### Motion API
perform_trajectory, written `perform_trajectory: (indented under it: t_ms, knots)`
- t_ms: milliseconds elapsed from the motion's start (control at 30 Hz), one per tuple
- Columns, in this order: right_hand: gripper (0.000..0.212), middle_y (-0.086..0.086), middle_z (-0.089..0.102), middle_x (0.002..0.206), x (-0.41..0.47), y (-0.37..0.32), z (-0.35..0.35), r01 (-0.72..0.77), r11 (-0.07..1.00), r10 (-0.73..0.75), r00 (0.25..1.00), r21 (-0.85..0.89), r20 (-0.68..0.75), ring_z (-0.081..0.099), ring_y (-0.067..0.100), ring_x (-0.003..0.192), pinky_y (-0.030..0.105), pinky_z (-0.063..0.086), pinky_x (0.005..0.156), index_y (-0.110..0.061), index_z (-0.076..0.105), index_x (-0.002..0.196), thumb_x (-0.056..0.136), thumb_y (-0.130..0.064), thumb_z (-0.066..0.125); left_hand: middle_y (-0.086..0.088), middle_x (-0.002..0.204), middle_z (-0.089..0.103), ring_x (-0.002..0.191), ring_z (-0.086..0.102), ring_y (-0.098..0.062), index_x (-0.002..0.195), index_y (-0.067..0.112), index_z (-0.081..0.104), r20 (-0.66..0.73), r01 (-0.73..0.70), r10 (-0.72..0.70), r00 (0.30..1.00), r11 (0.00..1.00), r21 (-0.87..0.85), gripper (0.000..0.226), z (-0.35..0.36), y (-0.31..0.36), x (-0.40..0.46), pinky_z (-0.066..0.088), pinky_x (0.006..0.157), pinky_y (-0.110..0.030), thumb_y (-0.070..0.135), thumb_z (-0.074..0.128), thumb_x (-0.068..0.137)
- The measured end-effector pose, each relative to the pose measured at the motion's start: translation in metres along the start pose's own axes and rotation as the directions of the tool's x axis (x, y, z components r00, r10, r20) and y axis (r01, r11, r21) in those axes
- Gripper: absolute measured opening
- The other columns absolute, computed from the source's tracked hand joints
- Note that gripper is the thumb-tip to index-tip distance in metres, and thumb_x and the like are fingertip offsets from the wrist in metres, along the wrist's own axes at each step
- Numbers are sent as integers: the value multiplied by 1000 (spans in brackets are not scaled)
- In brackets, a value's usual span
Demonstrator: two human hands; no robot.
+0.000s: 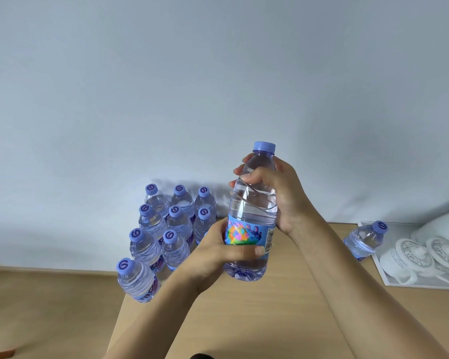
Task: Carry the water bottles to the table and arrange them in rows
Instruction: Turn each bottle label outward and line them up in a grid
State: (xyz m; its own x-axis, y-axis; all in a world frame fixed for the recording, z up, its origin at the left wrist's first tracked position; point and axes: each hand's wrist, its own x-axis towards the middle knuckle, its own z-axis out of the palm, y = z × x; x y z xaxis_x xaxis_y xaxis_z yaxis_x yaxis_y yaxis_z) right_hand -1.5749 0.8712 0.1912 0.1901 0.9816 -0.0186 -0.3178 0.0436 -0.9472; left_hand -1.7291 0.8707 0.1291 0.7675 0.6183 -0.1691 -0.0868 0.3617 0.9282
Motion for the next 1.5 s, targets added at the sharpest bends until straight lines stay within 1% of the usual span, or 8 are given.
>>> perform_trajectory:
  t_ms: [167, 267, 433, 667, 967, 1167, 1367, 1500]
  knots:
    - [14, 8, 70, 89, -1, 1, 1, 18, 996, -19, 1000, -88, -12, 71, 37, 88, 46, 57, 82, -21, 68, 81, 68, -14, 72, -19, 102, 68, 98, 65, -35, 110, 1, 64, -65, -11, 10, 998, 1000, -11, 57, 4, -2, 0, 56, 86, -49, 18, 84, 59]
    - [19, -3, 70, 83, -6, -3, 3, 37, 968, -55, 996, -249, -66, 71, 17, 80, 33, 59, 69, -15, 65, 87, 72, -22, 74, -15, 95, 70, 90, 66, -30, 104, 4, 66, -125, -20, 18, 992, 1000, -17, 53, 5, -3, -1, 53, 90, -56, 18, 85, 57]
    - [40, 4, 70, 94, -13, 6, 12, -17, 941, -80, 959, -338, -271, 70, 21, 86, 41, 58, 81, -12, 60, 100, 72, -25, 86, -6, 88, 75, 76, 71, -18, 96, 14, 66, -302, -49, 120, 946, 971, 233, 47, 12, -3, 2, 59, 69, -30, 15, 88, 55]
    - [16, 0, 63, 66, -14, 0, 13, 40, 958, -117, 959, -285, -259, 61, 13, 59, 27, 51, 57, -9, 61, 77, 69, -1, 72, -5, 92, 75, 81, 72, -18, 101, 14, 65, -286, -45, 109, 952, 975, 218, 59, 19, -9, -1, 55, 69, -23, 23, 91, 49]
    - [22, 8, 66, 78, -15, -8, 4, 28, 998, -31, 998, -60, -49, 65, 28, 75, 37, 56, 67, -19, 66, 71, 52, -8, 71, -15, 98, 67, 89, 63, -27, 109, 2, 63, -31, -35, 36, 999, 999, 35, 55, 10, -7, -11, 53, 84, -39, 16, 85, 60]
    - [15, 1, 66, 79, -16, -6, 3, 63, 990, -72, 995, -127, -65, 67, 23, 78, 42, 57, 74, -16, 62, 78, 67, -13, 72, -10, 88, 71, 80, 66, -24, 97, 7, 67, -171, -49, 68, 983, 992, 113, 50, 14, -5, -11, 56, 80, -43, 23, 87, 54]
    - [36, 11, 69, 94, -22, 5, 13, 62, 954, -143, 953, -292, -266, 71, 28, 90, 49, 59, 86, -10, 59, 94, 71, -21, 86, 2, 84, 75, 72, 71, -11, 91, 20, 68, -400, -87, 211, 892, 948, 306, 44, 25, -4, -7, 56, 63, -21, 16, 89, 53]
    - [26, 4, 65, 78, -22, 5, 14, 62, 977, -120, 949, -202, -290, 69, 23, 69, 49, 61, 72, -7, 57, 88, 71, -3, 77, 5, 85, 74, 72, 72, -11, 94, 24, 66, -376, -90, 213, 902, 943, 319, 48, 27, -7, -10, 54, 62, -18, 18, 91, 53]
